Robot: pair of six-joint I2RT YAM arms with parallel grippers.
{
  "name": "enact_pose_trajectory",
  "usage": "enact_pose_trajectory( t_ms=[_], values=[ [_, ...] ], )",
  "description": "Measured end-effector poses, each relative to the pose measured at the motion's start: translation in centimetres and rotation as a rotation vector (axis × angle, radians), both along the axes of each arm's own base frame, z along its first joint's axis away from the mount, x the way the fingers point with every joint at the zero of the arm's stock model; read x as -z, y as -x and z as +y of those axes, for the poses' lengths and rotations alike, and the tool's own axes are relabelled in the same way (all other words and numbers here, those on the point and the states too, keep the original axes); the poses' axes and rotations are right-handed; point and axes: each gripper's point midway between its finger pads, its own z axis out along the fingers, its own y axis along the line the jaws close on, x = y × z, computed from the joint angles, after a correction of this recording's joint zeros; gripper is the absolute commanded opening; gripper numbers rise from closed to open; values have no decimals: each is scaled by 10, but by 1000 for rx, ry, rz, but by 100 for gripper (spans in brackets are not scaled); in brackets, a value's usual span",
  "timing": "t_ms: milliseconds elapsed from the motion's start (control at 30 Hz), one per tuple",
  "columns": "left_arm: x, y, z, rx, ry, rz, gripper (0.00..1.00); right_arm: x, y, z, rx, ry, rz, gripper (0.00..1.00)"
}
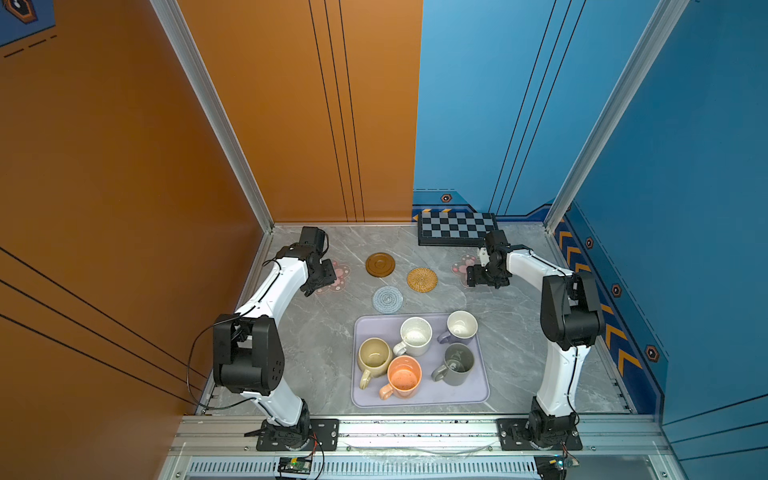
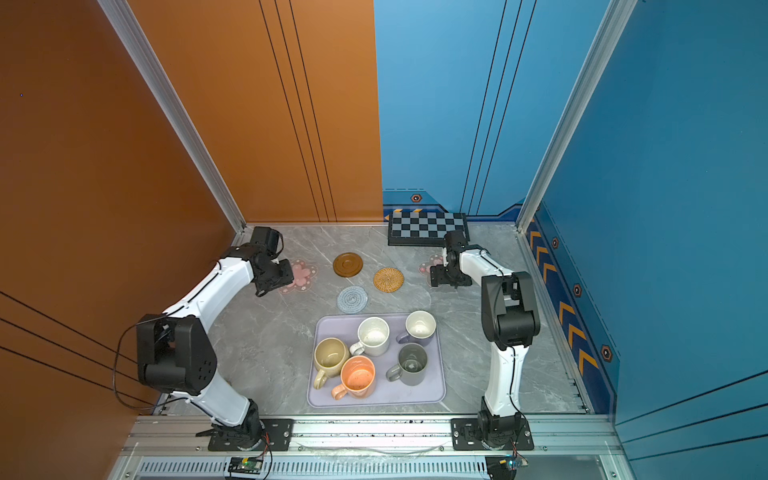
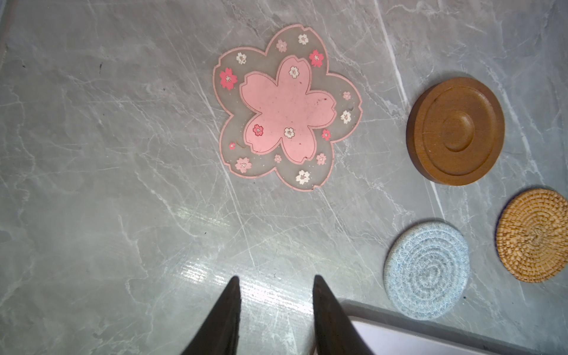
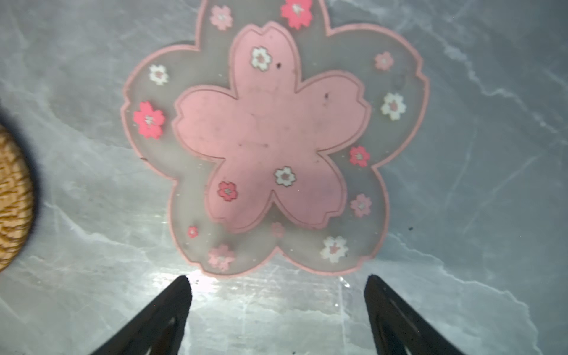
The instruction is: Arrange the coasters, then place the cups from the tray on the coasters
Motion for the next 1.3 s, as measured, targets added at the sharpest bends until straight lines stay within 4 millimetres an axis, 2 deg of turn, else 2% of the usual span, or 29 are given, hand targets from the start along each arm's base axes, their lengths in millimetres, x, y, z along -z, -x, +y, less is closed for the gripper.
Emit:
enact_pose_trajectory(
  t_ms=[167,267,433,700,800,1067,1300],
  values=[
    [0,0,0,0,0,0,40,-14,-4,34,-83,8,-38,90],
    [0,0,0,0,-1,0,40,-24,-10,44,-105,16,-67,90],
    [1,1,1,3,-2,4,40,-30,-19,42,-103,37,-85,91],
    [5,3,2,2,-4,14,40,0,-21,38,-110,84,-14,90],
    [5,3,3,-1,-4,14,40,6,-20,38,-116,98,4,90],
    [7,3,4,-3,-5,19,40,-4,-37,44,-106,87,-29,91],
    [16,2,6,-7,-7,43,40,-3,-54,46,-60,77,-48,92]
  ],
)
